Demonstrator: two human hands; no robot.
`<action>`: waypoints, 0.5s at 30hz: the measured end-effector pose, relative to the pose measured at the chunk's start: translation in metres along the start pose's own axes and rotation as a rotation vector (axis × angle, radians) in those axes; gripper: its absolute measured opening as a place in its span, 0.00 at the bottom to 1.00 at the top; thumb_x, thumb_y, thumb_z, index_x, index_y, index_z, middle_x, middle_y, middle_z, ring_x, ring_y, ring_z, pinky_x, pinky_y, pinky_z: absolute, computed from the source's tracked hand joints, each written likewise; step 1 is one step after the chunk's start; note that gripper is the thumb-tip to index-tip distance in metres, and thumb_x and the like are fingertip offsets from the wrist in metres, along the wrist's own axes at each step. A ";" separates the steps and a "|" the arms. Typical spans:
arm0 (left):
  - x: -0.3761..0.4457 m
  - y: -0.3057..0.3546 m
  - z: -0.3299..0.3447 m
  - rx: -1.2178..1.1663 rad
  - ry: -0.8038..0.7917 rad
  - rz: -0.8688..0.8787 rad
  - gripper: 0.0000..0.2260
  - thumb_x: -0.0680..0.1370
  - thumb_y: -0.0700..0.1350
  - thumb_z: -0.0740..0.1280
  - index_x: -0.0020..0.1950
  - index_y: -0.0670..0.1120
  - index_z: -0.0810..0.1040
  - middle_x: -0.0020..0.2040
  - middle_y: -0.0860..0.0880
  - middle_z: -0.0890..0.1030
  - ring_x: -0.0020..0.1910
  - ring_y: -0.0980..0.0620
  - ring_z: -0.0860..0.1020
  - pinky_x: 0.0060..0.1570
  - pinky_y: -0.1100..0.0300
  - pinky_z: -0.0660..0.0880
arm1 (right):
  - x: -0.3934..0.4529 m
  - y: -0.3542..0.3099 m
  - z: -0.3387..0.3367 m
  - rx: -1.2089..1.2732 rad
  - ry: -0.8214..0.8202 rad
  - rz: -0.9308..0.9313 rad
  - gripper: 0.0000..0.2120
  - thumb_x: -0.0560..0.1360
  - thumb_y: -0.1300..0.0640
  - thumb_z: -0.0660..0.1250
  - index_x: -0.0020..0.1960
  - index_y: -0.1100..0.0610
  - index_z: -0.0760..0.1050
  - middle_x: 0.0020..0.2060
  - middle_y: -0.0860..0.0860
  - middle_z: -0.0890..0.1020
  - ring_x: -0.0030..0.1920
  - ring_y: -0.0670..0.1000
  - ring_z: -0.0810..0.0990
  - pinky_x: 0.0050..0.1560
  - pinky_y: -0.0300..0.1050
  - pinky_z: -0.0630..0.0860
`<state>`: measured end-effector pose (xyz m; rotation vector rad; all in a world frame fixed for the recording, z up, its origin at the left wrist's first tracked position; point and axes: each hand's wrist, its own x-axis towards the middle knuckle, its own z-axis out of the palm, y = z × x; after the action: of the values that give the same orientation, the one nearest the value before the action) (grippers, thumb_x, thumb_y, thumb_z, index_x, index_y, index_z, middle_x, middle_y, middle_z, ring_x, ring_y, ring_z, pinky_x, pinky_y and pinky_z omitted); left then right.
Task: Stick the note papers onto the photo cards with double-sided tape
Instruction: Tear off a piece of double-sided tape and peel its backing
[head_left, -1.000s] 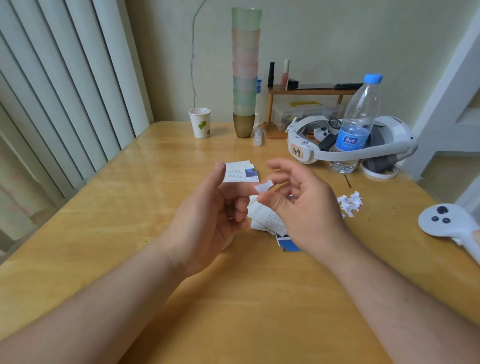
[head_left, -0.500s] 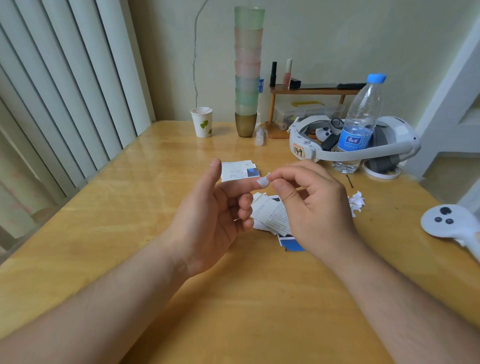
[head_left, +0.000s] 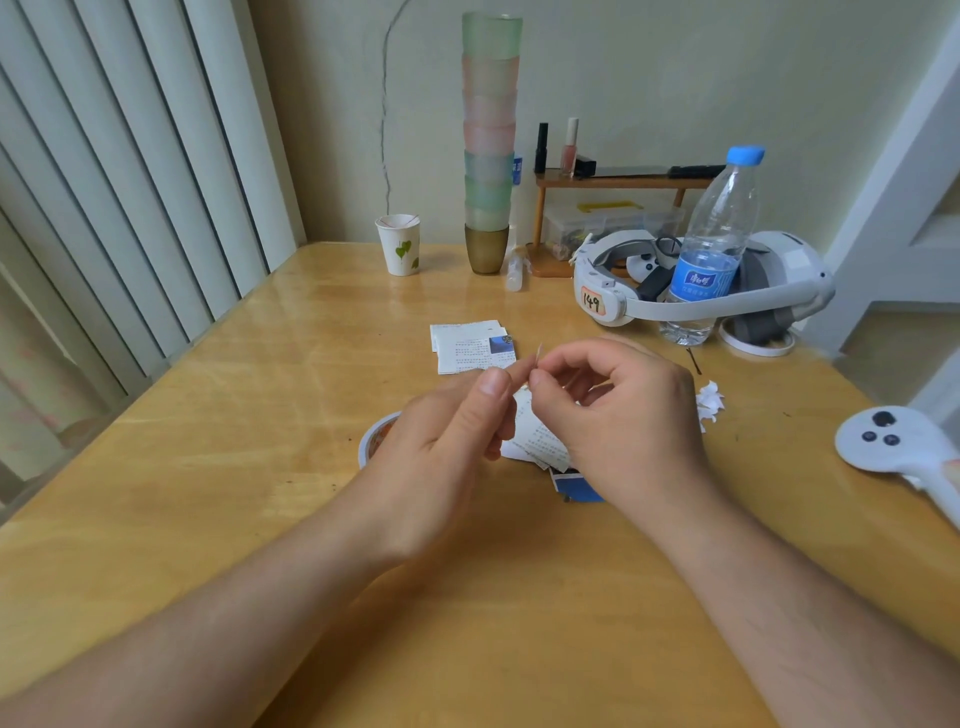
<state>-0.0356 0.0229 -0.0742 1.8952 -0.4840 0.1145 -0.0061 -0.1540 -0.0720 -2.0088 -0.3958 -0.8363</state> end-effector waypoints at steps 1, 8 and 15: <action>0.000 0.000 0.000 0.030 -0.002 0.011 0.31 0.80 0.68 0.48 0.75 0.58 0.76 0.45 0.51 0.75 0.46 0.54 0.74 0.53 0.60 0.73 | 0.000 0.000 0.000 -0.006 0.001 -0.001 0.04 0.71 0.58 0.77 0.40 0.50 0.85 0.34 0.41 0.81 0.35 0.48 0.79 0.37 0.39 0.76; 0.001 0.000 -0.001 0.050 0.020 0.013 0.35 0.81 0.67 0.49 0.66 0.44 0.83 0.44 0.46 0.74 0.44 0.53 0.73 0.52 0.65 0.71 | -0.001 -0.003 0.000 -0.056 0.001 -0.055 0.06 0.71 0.62 0.75 0.40 0.52 0.84 0.34 0.41 0.80 0.35 0.46 0.78 0.37 0.32 0.71; 0.002 0.002 -0.001 0.036 0.028 0.007 0.32 0.82 0.66 0.49 0.66 0.49 0.84 0.43 0.46 0.74 0.45 0.50 0.73 0.50 0.59 0.72 | -0.001 0.001 0.003 -0.087 -0.051 -0.101 0.07 0.74 0.63 0.71 0.40 0.53 0.80 0.38 0.47 0.83 0.37 0.45 0.77 0.39 0.41 0.74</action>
<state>-0.0349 0.0222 -0.0716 1.9251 -0.4728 0.1552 -0.0049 -0.1521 -0.0742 -2.1088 -0.5011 -0.8786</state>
